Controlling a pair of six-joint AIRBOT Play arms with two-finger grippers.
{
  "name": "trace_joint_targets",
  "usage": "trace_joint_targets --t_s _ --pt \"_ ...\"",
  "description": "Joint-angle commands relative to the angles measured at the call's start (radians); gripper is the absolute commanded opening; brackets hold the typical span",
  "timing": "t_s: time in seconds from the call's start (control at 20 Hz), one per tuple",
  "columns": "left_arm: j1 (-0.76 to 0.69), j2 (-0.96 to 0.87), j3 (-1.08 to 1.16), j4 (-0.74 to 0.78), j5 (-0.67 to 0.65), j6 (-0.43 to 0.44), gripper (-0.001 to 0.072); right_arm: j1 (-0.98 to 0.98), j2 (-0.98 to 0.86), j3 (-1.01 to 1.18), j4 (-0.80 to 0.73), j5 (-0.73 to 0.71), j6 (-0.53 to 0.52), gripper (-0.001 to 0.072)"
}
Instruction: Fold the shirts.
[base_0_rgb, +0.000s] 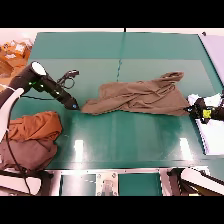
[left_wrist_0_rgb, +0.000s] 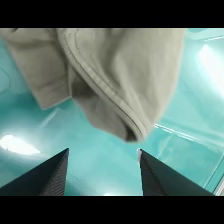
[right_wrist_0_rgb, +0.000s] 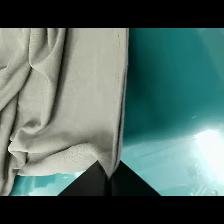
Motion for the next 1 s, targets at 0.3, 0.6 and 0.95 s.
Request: trace_joint_targets --t_s 0.3,0.6,0.95 --pt "-0.066 0.005 -0.123 -0.117 0.043 -0.018 0.0495 0.000 -0.026 0.001 0.003 -0.008 0.000 0.0012" --pt "-0.089 0.006 -0.172 -0.129 0.338 -0.036 0.0029 0.002 -0.029 0.000 0.019 -0.006 -0.001 0.0012" --pt "-0.089 0.108 0.260 -0.148 0.180 -0.193 0.0028 0.142 0.099 0.192 0.213 0.108 -0.070 0.0011"
